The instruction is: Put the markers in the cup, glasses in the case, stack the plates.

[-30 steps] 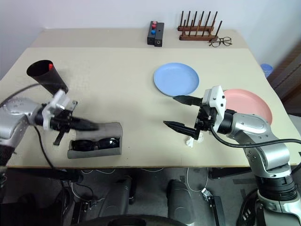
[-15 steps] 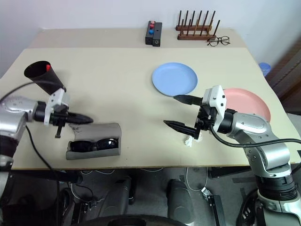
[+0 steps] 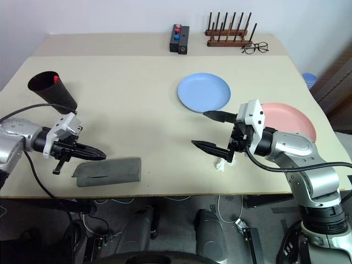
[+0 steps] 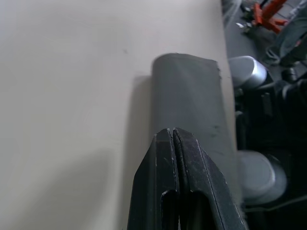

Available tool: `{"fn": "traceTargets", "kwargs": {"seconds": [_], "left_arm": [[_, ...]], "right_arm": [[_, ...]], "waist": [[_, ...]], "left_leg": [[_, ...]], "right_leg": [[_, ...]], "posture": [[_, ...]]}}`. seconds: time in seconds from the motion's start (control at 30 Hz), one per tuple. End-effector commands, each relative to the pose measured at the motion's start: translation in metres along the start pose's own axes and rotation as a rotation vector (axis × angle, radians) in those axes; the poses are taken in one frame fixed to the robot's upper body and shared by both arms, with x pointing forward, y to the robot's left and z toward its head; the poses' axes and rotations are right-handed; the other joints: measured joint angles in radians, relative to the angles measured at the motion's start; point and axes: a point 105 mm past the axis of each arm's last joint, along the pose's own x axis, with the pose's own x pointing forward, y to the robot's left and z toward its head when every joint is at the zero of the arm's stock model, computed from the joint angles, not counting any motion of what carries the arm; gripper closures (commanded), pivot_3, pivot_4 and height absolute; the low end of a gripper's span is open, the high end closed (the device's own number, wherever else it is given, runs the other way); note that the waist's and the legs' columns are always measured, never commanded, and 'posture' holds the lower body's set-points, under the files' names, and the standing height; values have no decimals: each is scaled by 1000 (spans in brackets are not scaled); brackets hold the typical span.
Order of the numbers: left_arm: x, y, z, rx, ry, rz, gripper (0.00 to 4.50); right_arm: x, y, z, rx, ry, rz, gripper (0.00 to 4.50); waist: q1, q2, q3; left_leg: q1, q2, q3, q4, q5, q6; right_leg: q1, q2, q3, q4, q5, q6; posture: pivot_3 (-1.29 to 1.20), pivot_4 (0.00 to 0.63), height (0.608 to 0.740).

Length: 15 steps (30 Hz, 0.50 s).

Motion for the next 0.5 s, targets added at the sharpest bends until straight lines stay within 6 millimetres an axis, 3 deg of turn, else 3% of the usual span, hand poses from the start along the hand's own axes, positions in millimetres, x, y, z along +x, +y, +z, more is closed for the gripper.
{"fn": "traceTargets", "kwargs": {"seconds": [0.03,0.27,0.37,0.5], "left_arm": [[-4,-8,10,13,-23,-22,4477],[1,-9,-11,30,55,-13,4477],[-1,-3,-2,-7,3,23,4477],[-9,5,25,-38,-122,57,4477]], "right_arm": [[-1,0,10,-41,-30,3,0],[0,-1,10,-44,-30,3,0],[0,-1,10,-45,-29,0,0],[-1,-2,10,-44,-29,-4,0]], "waist": [[1,0,0],[0,1,0],[1,1,0],[2,0,0]], "left_leg": [[0,0,0,0,0,0],[0,0,0,-1,0,0],[0,0,0,0,0,0],[0,0,0,0,0,0]], "right_leg": [[0,0,0,0,0,0],[-1,0,0,0,0,0],[0,0,0,0,0,0],[0,0,0,0,0,0]], "posture": [[0,150,740],[0,150,740],[0,150,740],[0,150,740]]}}
